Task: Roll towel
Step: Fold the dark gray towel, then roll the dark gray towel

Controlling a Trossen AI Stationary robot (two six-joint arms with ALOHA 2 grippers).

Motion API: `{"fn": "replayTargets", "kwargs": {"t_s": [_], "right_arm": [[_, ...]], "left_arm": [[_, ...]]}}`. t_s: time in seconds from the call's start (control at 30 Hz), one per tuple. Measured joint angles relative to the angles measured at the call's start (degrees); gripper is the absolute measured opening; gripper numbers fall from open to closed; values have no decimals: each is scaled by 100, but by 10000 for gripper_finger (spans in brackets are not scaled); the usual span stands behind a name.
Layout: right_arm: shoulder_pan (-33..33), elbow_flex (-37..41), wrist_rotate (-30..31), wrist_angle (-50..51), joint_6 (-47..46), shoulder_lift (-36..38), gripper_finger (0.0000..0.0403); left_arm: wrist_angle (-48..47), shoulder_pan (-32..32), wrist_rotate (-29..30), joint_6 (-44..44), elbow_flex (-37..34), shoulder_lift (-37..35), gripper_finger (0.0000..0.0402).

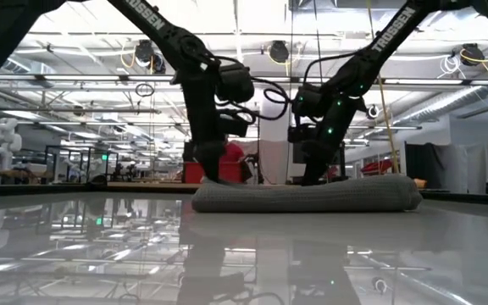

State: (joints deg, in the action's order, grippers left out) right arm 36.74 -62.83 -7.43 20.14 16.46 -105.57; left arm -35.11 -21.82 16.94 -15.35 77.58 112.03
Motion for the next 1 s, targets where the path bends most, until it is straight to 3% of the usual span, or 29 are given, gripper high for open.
{"fn": "replayTargets", "kwargs": {"t_s": [0.27, 0.5, 0.6, 0.77, 1.0], "right_arm": [[38, 0, 425, 532, -49, 635, 161], [-42, 0, 377, 1604, 83, 1819, 178], [-237, 1, -170, 2252, 353, 2311, 178], [-947, 661, -950, 2515, 481, 3247, 178], [-2320, 2513, -897, 1345, 106, 4567, 178]], "left_arm": [[17, 4, 660, 154, 0, -309, 191], [90, 49, 607, 308, 9, -1043, 225], [-98, 123, 222, 446, 10, -1324, 226], [-602, 607, -1295, 753, 9, -1545, 226], [-799, 2111, -1411, 581, -213, -1534, 226]]}}
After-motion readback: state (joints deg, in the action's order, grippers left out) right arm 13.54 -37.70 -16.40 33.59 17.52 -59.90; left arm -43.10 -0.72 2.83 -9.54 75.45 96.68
